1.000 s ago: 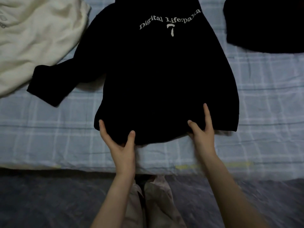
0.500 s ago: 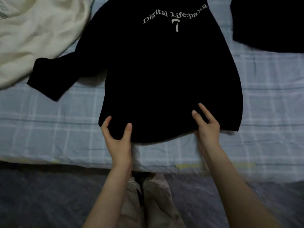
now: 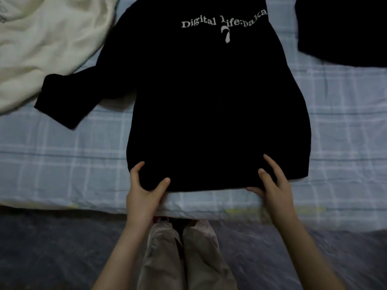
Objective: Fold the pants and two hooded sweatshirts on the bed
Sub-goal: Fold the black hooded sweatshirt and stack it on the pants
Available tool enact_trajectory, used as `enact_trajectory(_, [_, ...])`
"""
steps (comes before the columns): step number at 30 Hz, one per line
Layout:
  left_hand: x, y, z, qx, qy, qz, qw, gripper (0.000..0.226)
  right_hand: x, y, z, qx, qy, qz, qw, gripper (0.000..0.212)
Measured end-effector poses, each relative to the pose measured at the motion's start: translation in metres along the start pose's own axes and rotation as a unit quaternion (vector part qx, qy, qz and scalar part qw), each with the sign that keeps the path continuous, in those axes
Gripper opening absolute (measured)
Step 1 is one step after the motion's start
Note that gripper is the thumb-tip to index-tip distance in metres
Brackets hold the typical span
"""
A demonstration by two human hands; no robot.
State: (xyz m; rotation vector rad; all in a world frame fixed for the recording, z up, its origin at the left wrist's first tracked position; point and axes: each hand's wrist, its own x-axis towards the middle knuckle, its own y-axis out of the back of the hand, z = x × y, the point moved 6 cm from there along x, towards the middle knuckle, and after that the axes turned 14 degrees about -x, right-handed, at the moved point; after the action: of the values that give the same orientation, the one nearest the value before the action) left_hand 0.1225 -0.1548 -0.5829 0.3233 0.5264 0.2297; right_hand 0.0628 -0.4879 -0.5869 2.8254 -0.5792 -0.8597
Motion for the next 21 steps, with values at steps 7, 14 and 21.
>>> enact_trajectory(7, [-0.010, 0.002, 0.086, 0.337, -0.215, 0.018, 0.916, 0.051, -0.002, -0.018, -0.060, -0.484, 0.085, -0.055, 0.869, 0.052])
enact_trajectory(14, [0.061, -0.086, 0.087, 0.425, -0.432, -0.117, 0.787, 0.061, 0.052, -0.108, -0.117, -0.589, 0.329, 0.095, 0.732, 0.056])
enact_trajectory(21, [0.089, -0.095, 0.051, 0.394, -0.457, -0.118, 0.789, 0.066, 0.090, -0.124, -0.069, -0.660, 0.306, 0.097, 0.679, 0.058])
